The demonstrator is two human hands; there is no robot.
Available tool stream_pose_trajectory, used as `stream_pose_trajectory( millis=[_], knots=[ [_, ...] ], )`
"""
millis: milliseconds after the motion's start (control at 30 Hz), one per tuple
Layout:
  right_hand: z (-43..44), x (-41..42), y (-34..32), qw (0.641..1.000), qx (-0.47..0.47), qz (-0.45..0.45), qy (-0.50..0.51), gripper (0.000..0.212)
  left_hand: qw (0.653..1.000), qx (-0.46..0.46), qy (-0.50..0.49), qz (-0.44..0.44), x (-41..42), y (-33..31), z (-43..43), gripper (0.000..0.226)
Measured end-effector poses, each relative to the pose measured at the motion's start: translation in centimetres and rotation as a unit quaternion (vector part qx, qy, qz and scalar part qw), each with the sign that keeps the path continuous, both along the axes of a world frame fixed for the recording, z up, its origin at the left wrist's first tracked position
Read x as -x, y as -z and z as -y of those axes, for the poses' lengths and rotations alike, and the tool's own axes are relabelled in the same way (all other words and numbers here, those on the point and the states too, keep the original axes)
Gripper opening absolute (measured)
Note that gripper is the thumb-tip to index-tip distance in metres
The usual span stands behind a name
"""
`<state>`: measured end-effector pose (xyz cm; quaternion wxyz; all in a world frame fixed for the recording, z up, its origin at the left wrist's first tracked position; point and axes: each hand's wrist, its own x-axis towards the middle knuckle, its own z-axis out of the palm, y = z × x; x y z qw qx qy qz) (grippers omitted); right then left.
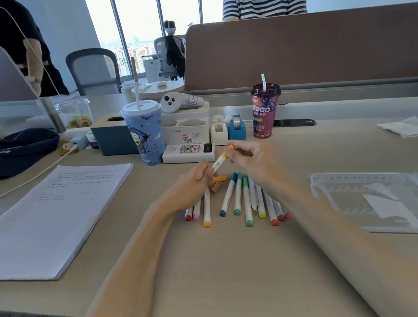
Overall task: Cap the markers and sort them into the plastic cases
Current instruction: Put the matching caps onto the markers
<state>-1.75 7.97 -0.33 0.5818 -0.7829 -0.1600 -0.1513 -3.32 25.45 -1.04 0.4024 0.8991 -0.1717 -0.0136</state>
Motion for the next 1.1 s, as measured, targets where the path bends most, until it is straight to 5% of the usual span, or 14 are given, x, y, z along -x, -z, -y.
stream_pose_trajectory(
  millis=[200,433,667,833,1100],
  knots=[
    [0.9,-0.9,-0.6,0.991,0.127,-0.03,-0.001,0.031,0.997,0.051,-0.039,-0.031,0.1,-0.9,0.0,0.024],
    [-0.8,-1.3,1.4,0.893,0.441,0.059,-0.067,0.025,0.988,0.061,-0.144,-0.017,-1.1,-0.5,-1.1,0.023],
    [0.4,-1.1,0.8,0.88,0.468,0.042,-0.07,0.02,0.984,0.057,-0.167,-0.003,-0.7,-0.2,0.0,0.017],
    [3.0,-1.0,0.3,0.922,0.387,0.007,-0.02,0.022,0.978,-0.06,-0.201,0.019,-0.5,-0.1,1.9,0.017],
    [5.9,0.5,0.5,0.935,0.355,-0.017,-0.003,0.022,0.959,-0.223,-0.163,0.068,-0.3,0.4,2.8,0.02]
  ],
)
